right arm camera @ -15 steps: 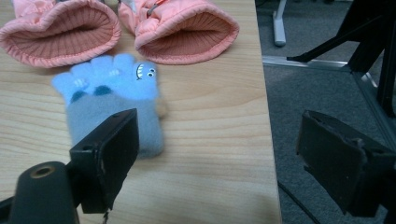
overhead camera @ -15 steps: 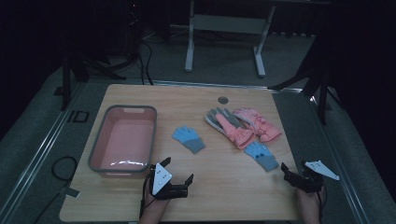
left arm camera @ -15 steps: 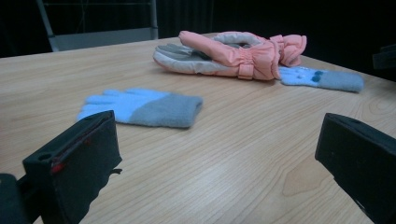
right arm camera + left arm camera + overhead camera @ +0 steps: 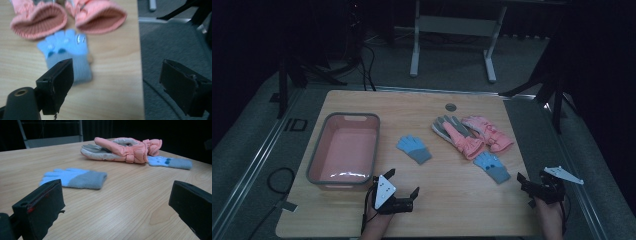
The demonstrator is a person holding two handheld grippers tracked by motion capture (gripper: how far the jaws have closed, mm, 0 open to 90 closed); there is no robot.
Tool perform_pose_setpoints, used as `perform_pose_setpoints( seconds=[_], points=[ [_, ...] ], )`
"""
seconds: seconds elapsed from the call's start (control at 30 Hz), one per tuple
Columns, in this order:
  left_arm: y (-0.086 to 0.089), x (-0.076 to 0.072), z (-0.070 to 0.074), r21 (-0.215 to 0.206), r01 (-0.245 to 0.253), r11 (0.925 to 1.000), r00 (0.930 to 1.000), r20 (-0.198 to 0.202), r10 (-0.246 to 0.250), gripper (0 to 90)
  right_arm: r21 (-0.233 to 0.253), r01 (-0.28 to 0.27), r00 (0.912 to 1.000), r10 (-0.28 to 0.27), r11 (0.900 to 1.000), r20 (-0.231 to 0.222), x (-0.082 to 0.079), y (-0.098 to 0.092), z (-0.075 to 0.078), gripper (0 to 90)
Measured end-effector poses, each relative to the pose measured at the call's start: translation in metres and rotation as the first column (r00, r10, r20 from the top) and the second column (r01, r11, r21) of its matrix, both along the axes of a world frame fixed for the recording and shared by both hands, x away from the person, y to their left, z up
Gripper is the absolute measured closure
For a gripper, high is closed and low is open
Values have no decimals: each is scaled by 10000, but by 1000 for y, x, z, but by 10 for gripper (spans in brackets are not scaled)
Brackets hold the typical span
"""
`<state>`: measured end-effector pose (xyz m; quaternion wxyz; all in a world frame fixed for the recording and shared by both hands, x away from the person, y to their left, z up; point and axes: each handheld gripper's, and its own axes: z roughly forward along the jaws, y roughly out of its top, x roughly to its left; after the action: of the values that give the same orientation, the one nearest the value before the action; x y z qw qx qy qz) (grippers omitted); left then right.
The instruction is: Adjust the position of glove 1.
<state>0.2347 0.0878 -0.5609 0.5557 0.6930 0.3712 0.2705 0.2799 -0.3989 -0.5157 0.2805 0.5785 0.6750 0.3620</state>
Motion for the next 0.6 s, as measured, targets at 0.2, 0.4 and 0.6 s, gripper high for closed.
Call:
perform_pose_setpoints(
  seconds=[0.2,0.4,0.6],
  points=[
    [1,0,0,-70,-6,10000,10000,-27,6,0,421,-797,9956,816,9959,-470,8,14,27,139],
    [0,0,0,-1,7,10000,10000,4,-7,0,161,-1782,9838,1778,9839,221,13,38,47,134],
    [0,0,0,-24,-41,10000,10000,7,41,0,51,-2502,9654,2491,9682,771,21,60,67,202]
  ],
)
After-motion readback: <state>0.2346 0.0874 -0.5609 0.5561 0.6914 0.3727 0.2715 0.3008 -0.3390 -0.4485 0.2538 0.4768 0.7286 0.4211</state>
